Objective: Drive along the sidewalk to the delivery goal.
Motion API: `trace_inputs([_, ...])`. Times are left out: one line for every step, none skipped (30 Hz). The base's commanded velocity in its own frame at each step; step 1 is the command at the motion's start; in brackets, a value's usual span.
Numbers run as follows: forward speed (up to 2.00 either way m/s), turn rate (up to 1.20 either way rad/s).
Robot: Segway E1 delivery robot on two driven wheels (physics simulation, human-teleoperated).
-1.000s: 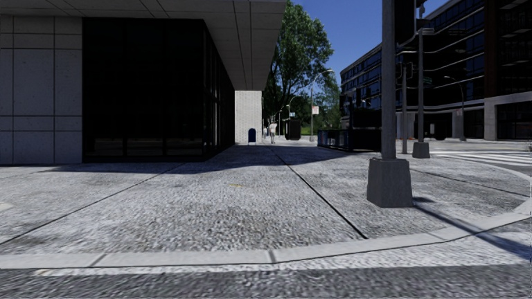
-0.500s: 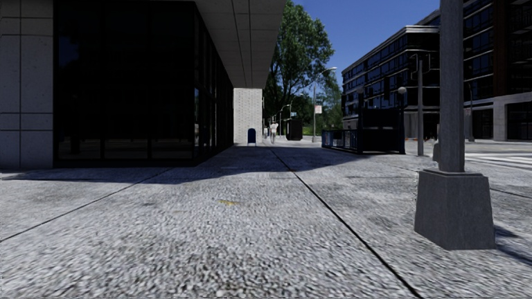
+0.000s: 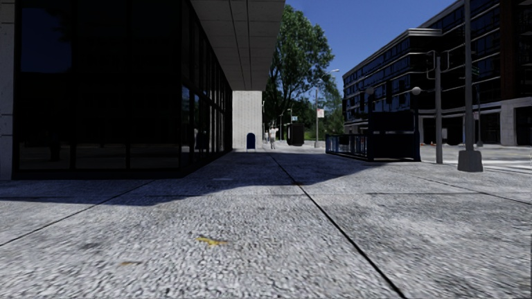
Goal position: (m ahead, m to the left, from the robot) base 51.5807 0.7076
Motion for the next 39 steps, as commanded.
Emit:
trace_inputs([2.0,0.0])
trace_inputs([2.0,0.0])
trace_inputs([2.0,0.0])
trace_inputs([2.0,0.0])
trace_inputs([2.0,0.0])
trace_inputs([2.0,0.0])
trace_inputs([2.0,0.0])
trace_inputs([2.0,0.0])
trace_inputs([2.0,0.0])
trace_inputs([2.0,0.0])
trace_inputs([2.0,0.0])
trace_inputs([2.0,0.0])
trace_inputs([2.0,0.0])
trace_inputs([2.0,0.0])
trace_inputs([2.0,0.0])
trace_inputs([2.0,0.0])
trace_inputs([2.0,0.0])
trace_inputs([2.0,0.0])
trace_inputs([2.0,0.0])
trace_inputs([2.0,0.0])
trace_inputs([2.0,0.0])
trace_inputs([2.0,0.0])
trace_inputs([2.0,0.0])
trace_inputs([2.0,0.0])
trace_inputs([2.0,0.0])
trace_inputs([2.0,0.0])
trace_inputs([2.0,0.0])
trace_inputs([2.0,0.0])
trace_inputs([2.0,0.0])
trace_inputs([2.0,0.0])
trace_inputs([2.0,0.0])
trace_inputs([2.0,0.0])
trace_inputs([2.0,-0.52])
trace_inputs([2.0,-0.52])
trace_inputs([2.0,-0.75])
trace_inputs([2.0,-0.85])
trace_inputs([2.0,-0.88])
trace_inputs([2.0,-0.89])
trace_inputs([2.0,-0.89])
